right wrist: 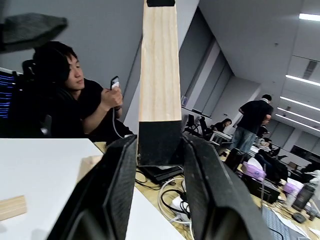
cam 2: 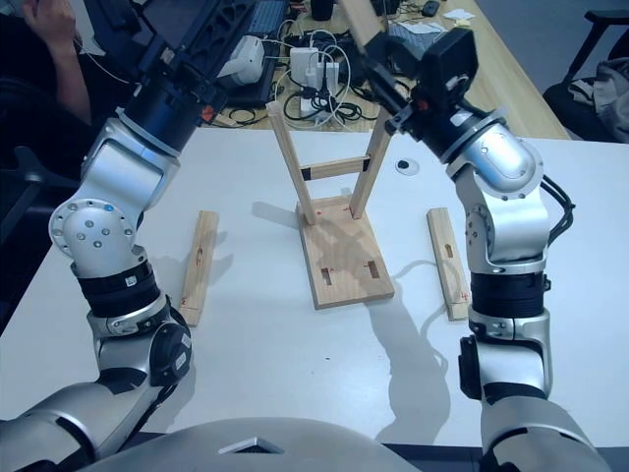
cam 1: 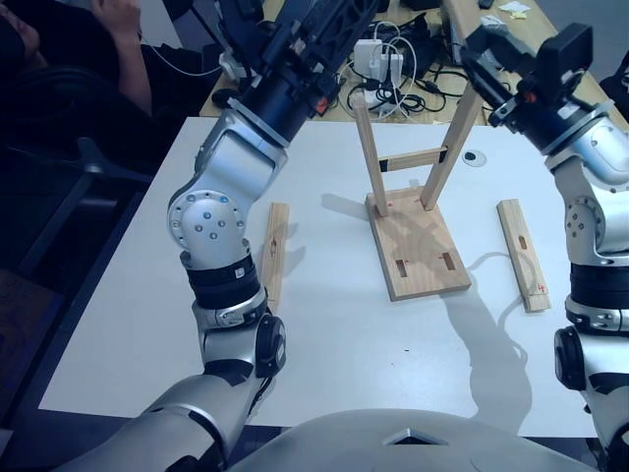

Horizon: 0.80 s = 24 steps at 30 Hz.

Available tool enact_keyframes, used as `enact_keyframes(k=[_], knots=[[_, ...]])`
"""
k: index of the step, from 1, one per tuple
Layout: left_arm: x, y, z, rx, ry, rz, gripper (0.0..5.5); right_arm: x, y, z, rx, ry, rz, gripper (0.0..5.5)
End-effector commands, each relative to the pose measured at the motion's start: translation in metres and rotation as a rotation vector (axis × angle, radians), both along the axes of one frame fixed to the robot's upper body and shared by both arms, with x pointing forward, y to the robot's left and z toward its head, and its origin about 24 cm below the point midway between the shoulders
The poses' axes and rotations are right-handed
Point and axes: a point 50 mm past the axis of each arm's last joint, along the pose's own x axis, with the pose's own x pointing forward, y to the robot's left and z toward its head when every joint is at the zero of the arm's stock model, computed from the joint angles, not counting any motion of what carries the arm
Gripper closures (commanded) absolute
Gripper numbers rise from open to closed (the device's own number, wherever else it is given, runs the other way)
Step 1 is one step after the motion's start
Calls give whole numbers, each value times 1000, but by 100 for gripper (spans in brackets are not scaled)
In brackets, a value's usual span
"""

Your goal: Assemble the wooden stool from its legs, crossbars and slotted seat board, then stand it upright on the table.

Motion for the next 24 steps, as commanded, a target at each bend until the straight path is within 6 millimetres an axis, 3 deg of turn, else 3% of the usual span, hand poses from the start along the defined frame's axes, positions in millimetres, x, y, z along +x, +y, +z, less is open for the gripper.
enact_keyframes(k=[1, 7, 24], knots=[[1, -1, 2, 32, 3, 23, 200, -14, 16, -5, -51, 24, 107, 421], [3, -1, -2, 64, 16, 56, 200, -26, 23, -17, -120, 57, 181, 421], [1, -1, -2, 17, 29, 48, 442, -23, 20, -16, -153, 27, 140, 421]])
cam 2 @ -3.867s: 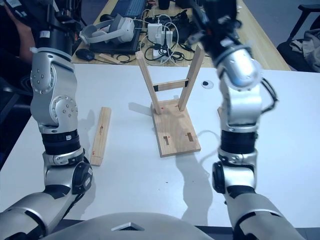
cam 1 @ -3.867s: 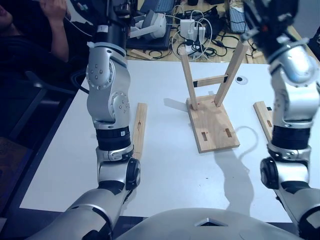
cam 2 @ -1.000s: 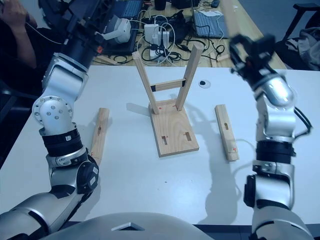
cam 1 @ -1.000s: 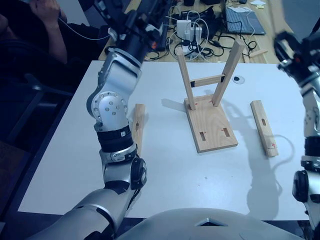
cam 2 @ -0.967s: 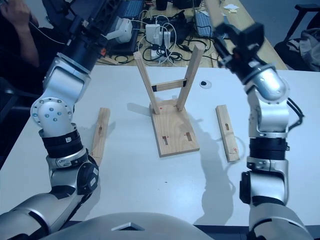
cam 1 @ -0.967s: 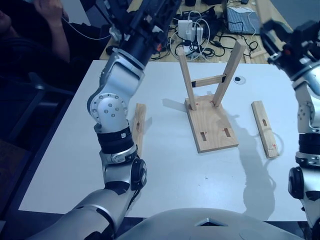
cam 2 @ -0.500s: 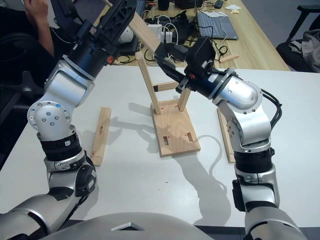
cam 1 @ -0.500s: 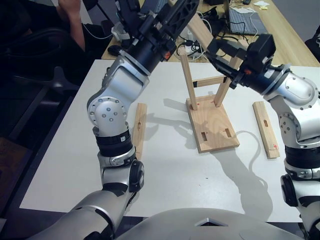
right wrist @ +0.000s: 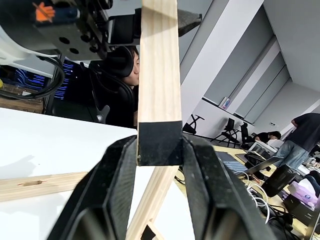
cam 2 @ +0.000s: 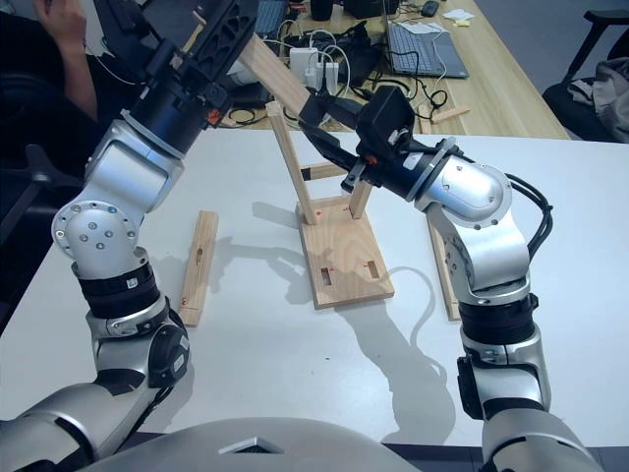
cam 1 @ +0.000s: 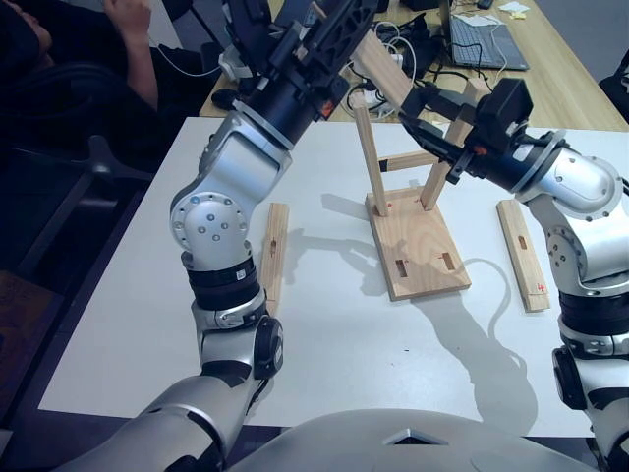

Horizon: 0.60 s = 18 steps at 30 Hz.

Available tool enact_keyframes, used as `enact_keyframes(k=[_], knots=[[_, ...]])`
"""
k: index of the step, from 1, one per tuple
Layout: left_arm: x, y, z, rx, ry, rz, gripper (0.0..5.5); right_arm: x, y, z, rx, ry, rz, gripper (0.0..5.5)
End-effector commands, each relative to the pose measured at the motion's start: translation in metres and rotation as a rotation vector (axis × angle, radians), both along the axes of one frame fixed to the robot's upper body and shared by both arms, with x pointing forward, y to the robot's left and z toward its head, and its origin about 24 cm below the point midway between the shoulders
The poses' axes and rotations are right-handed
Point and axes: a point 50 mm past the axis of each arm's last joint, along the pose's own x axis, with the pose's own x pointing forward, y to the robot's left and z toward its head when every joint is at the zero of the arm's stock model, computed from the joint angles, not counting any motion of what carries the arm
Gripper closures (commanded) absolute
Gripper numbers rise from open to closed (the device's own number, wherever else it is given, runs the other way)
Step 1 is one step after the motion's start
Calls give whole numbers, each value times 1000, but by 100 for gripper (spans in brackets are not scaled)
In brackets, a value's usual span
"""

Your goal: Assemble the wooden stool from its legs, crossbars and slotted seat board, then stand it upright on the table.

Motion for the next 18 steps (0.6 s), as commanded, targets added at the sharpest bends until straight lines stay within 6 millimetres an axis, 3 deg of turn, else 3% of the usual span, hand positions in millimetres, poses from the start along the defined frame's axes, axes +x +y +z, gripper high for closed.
enact_keyframes(k=[1, 4, 9, 12, 18], knots=[[1, 2, 0, -1, 9, 23, 456, 2, -4, 0, -22, -4, -23, 421], [1, 2, 0, -2, 12, 27, 503, 2, -5, 1, -26, -8, -26, 421], [3, 5, -1, 8, 18, 65, 509, 2, -4, 1, -63, -30, -31, 421], [6, 7, -2, 2, 27, 91, 509, 2, -3, -6, -115, -22, -30, 346], [8, 15, -6, 35, 52, 174, 509, -1, -17, -43, -287, 136, -25, 244]])
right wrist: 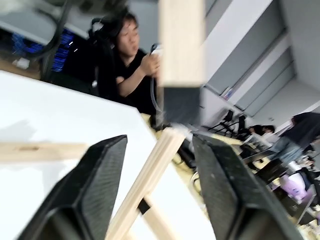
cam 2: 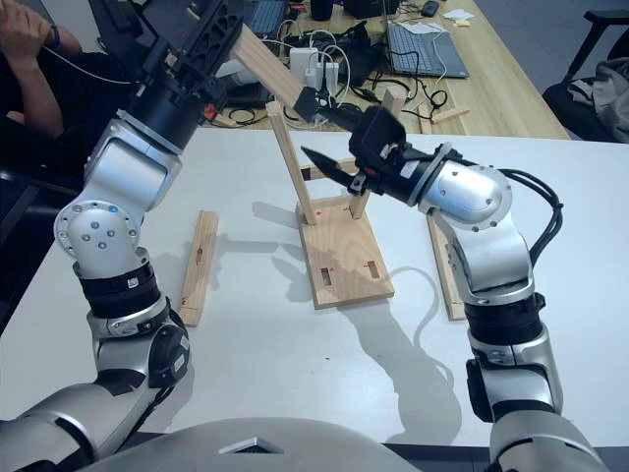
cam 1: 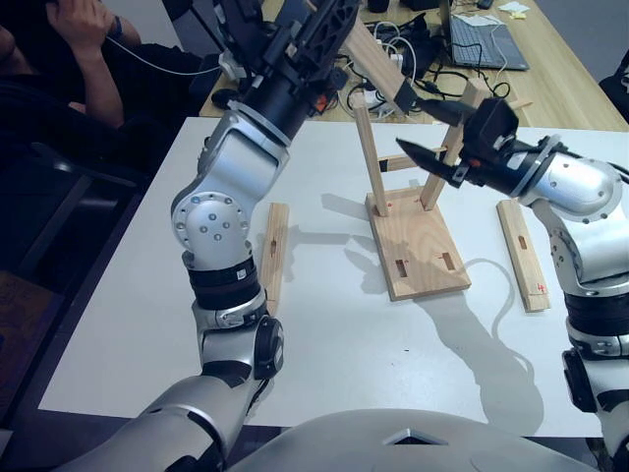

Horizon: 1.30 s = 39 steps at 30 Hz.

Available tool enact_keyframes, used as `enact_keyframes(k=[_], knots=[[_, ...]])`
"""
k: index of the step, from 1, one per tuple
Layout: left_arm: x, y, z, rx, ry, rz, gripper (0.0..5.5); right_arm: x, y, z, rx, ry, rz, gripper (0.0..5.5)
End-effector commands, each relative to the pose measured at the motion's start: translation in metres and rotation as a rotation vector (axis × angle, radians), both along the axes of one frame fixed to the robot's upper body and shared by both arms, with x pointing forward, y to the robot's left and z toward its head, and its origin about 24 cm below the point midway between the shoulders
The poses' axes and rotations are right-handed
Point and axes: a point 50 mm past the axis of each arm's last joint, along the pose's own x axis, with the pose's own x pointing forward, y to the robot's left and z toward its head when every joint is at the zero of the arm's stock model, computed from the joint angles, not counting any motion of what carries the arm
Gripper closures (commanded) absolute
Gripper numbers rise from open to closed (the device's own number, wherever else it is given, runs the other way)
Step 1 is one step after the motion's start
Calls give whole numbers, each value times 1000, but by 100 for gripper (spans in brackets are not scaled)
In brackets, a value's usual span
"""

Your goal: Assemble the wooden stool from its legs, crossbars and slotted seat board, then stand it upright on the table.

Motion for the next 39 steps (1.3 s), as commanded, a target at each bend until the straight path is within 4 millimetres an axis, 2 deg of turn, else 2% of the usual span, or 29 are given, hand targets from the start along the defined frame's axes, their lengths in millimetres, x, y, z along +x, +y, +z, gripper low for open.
enact_keyframes(k=[1, 4, 6, 10, 12, 19, 21, 25, 30, 39], knots=[[5, 17, -7, 92, 40, 149, 509, -3, -18, -28, -115, 130, -46, 229], [13, 30, -20, 297, 73, 312, 509, -4, -38, -41, -46, 218, -177, 222], [10, 37, -34, 381, 117, 376, 509, -2, -46, -43, 98, 262, -279, 222], [-8, 55, -84, 616, 310, 466, 509, -5, -48, -43, 339, 328, -408, 222], [-15, 59, -99, 734, 382, 506, 509, -7, -46, -45, 417, 358, -447, 222], [-31, 60, -116, 883, 454, 550, 509, -14, -45, -51, 548, 396, -538, 222], [-28, 62, -117, 876, 452, 576, 509, -16, -45, -55, 592, 411, -562, 222], [-6, 61, -119, 854, 372, 595, 509, -20, -43, -68, 713, 499, -624, 222], [-9, 58, -136, 922, 393, 560, 509, -13, -45, -66, 821, 528, -652, 222], [-20, 83, -132, 998, 441, 599, 509, -10, -56, -70, 853, 537, -680, 222]])
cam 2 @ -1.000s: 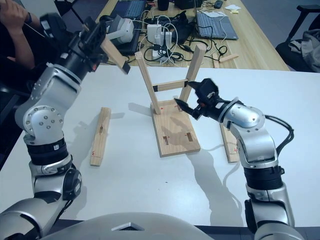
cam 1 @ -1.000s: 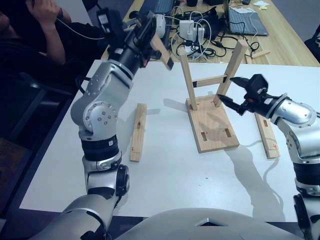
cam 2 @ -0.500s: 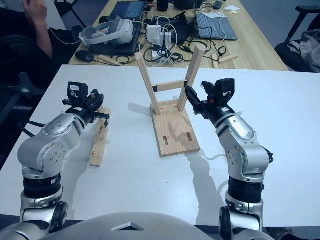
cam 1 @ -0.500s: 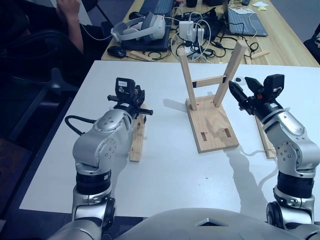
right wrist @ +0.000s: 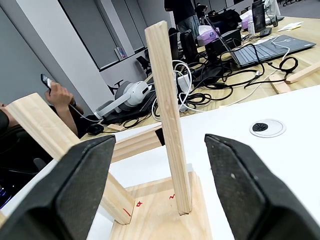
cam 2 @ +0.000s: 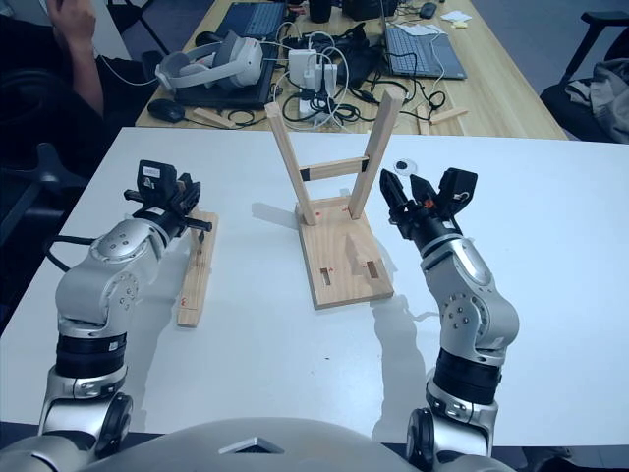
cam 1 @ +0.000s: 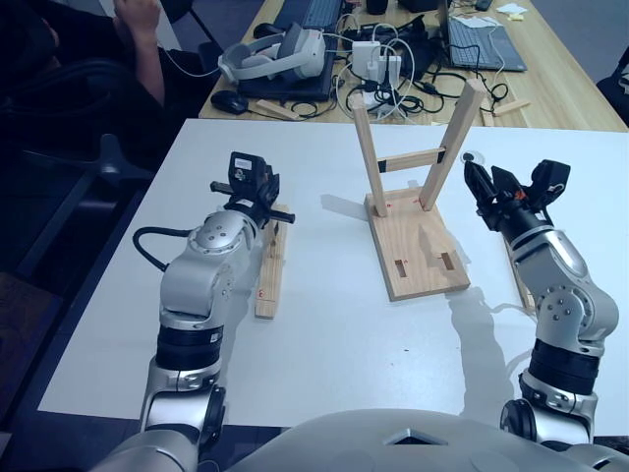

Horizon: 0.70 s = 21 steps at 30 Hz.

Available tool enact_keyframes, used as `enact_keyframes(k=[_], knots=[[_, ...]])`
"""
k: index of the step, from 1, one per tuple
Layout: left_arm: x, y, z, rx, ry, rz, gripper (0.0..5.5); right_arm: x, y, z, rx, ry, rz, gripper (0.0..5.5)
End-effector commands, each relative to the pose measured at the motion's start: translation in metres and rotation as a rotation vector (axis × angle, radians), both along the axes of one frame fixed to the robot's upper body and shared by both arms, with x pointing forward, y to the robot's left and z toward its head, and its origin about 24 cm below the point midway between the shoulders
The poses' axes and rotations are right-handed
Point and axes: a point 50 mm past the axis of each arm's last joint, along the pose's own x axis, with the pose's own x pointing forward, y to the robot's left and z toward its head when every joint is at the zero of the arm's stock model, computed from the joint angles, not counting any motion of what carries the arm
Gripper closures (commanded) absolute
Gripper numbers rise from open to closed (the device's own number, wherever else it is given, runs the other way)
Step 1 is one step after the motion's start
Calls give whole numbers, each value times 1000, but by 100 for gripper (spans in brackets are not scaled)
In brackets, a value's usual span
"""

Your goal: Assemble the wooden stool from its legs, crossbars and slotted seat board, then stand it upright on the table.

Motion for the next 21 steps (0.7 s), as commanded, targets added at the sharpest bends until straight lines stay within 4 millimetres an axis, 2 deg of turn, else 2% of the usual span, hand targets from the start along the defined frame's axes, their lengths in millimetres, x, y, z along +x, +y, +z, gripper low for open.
enact_keyframes(k=[1, 5, 12, 21], knots=[[-7, 7, -2, -3, 52, 21, 509, 5, 0, 3, 10, -9, 4, 222], [-15, 4, -8, -112, 128, 70, 509, 6, 3, 3, 22, -13, 6, 222], [-16, 5, -6, -138, 151, 95, 509, 6, 6, 4, 43, -19, 5, 222], [1, -17, -20, -160, 130, 49, 509, 11, 9, 5, 31, -10, 22, 222]])
